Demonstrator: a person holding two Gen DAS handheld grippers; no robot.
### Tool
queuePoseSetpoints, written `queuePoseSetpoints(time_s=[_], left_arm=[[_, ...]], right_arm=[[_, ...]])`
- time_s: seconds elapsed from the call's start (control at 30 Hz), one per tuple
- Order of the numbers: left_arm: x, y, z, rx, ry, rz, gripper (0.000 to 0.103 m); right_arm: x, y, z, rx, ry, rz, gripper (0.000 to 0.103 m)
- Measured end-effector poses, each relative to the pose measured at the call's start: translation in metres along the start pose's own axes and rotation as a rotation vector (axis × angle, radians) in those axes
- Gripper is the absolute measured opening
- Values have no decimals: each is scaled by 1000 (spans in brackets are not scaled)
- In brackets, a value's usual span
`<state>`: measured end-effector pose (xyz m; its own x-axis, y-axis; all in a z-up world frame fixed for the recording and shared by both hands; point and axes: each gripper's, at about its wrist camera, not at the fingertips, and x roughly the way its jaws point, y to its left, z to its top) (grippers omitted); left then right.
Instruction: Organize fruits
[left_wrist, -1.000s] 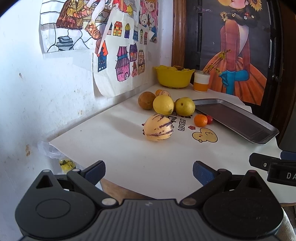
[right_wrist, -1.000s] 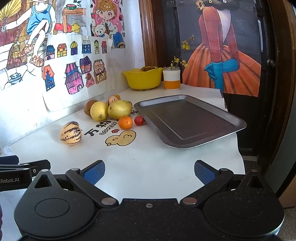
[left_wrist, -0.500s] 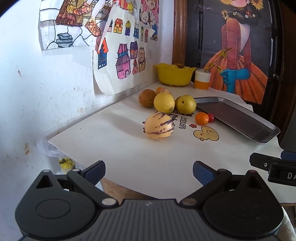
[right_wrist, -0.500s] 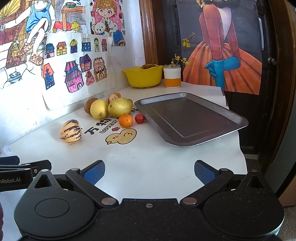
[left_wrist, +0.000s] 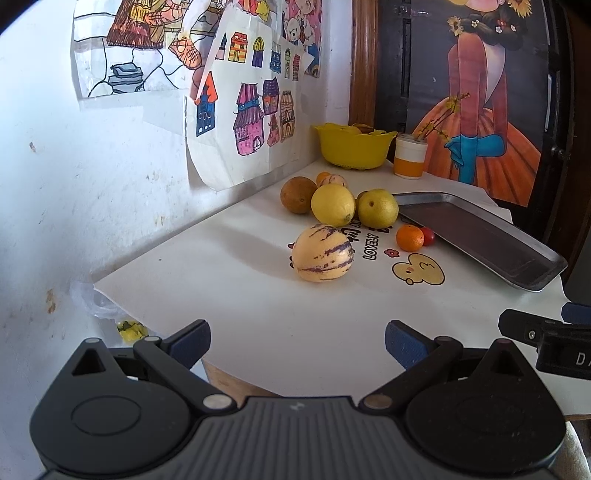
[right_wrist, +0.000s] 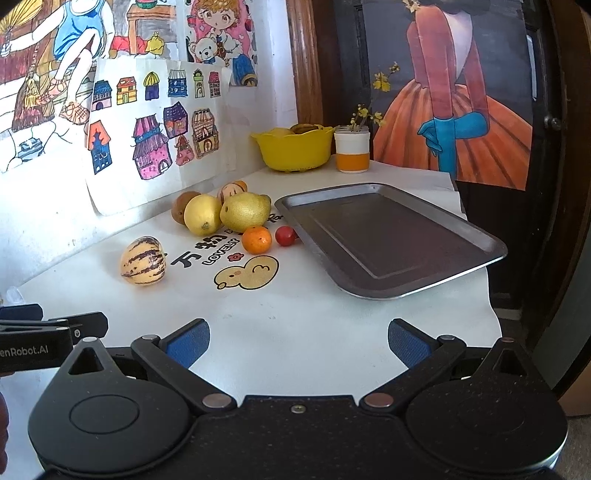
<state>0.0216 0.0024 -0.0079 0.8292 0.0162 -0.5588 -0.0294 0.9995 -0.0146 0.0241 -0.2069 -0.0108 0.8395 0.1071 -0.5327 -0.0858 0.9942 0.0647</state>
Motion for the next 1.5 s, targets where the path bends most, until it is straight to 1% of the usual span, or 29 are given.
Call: queuePoseSetpoints(time_s=[0.07,0.17,0.23,0.3,0.4,0.53,0.6,0.67,0.73,0.9,0.97,1.03,1.07,1.17,1.33,1.5], left_arm=[[3,1,2,-2,5,7,103],[10,6,8,-20,21,18,103],[15,12,14,-45,29,22,103],[20,17,19,-61,34,20,103],[27,20,28,-62,39,17,103],[38,18,42,-77,52,-13,103],[45,16,48,-101,66,-29,102],[54,15,54,-119,86,-47,102],[63,13,60,-134,106,-65,102],[80,10,69,-150,132,-77,102],[84,10,70,-160,136,-80,101],[88,9,70,-170,144,-85,98],[91,9,70,-174,149,-89,96],[97,7,70,-180,167,-98,90],[106,6,70,-196,196,-109,78],[111,5,72,-194,198,-103,63]], right_arm=[[4,4,5,-39,9,10,102],[18,13,11,-132,77,18,102],[24,16,15,-159,88,37,102],[30,19,22,-186,88,59,102],[39,25,36,-258,62,66,102],[53,35,59,-383,53,91,102],[60,38,71,-428,37,102,102],[72,38,82,-466,40,116,100],[84,38,88,-495,51,125,93],[109,36,91,-536,72,198,87],[118,37,90,-549,76,209,83],[125,39,89,-550,83,225,78],[129,40,89,-547,88,230,76],[138,40,88,-531,102,248,69],[153,41,87,-515,132,254,52],[159,39,87,-501,130,258,43]])
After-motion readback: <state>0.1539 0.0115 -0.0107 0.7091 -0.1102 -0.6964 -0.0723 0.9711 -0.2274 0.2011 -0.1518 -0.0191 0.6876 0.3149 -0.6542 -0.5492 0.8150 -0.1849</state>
